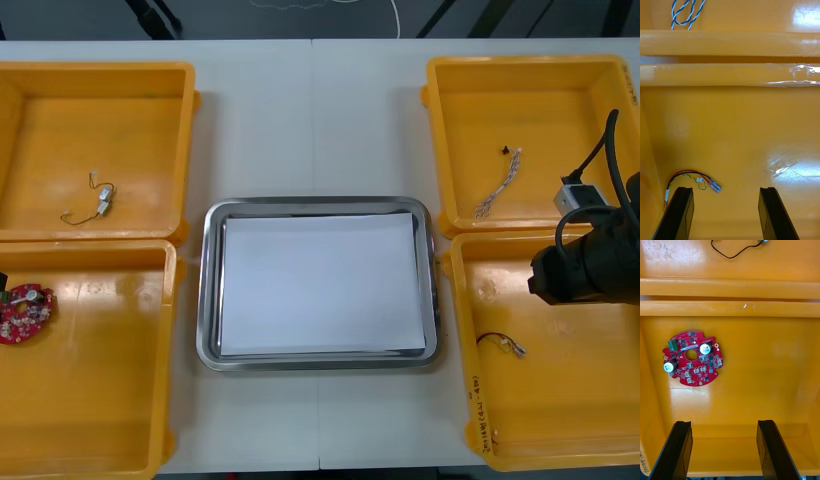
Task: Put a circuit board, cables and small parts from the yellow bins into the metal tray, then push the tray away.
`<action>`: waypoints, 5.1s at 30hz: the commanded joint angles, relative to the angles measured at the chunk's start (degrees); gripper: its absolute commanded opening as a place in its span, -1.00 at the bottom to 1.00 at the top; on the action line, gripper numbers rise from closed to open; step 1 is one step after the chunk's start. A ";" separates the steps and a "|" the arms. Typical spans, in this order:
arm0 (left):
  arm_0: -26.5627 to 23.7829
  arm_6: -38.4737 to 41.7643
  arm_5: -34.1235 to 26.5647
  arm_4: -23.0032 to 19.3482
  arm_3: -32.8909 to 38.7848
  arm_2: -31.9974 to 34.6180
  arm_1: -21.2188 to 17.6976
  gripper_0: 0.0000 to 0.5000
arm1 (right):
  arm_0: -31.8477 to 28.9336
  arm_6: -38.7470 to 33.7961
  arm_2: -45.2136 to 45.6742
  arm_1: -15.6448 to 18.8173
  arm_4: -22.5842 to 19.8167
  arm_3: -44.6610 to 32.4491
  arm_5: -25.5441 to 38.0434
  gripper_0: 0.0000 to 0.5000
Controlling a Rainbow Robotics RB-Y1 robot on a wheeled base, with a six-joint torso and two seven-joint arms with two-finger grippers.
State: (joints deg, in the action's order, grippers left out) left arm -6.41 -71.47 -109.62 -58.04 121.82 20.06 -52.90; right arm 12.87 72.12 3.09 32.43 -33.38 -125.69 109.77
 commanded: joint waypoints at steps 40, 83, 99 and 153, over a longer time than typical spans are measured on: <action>1.05 -1.13 -0.38 0.48 1.32 1.74 0.60 1.00 | -0.65 -0.58 1.66 -0.44 0.16 -0.52 0.23 1.00; 1.05 -1.13 -0.38 0.48 1.32 1.74 0.60 1.00 | -0.65 -0.58 1.66 -0.44 0.16 -0.52 0.23 1.00; 1.05 -1.13 -0.38 0.48 1.32 1.74 0.60 1.00 | -0.65 -0.58 1.66 -0.44 0.16 -0.52 0.23 1.00; 1.05 -1.13 -0.38 0.48 1.32 1.74 0.60 1.00 | -0.65 -0.58 1.66 -0.44 0.16 -0.52 0.23 1.00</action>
State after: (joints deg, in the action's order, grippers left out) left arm -6.41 -71.47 -109.62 -58.04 121.82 20.06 -52.90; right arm 12.87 72.12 3.09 32.43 -33.38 -125.69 109.77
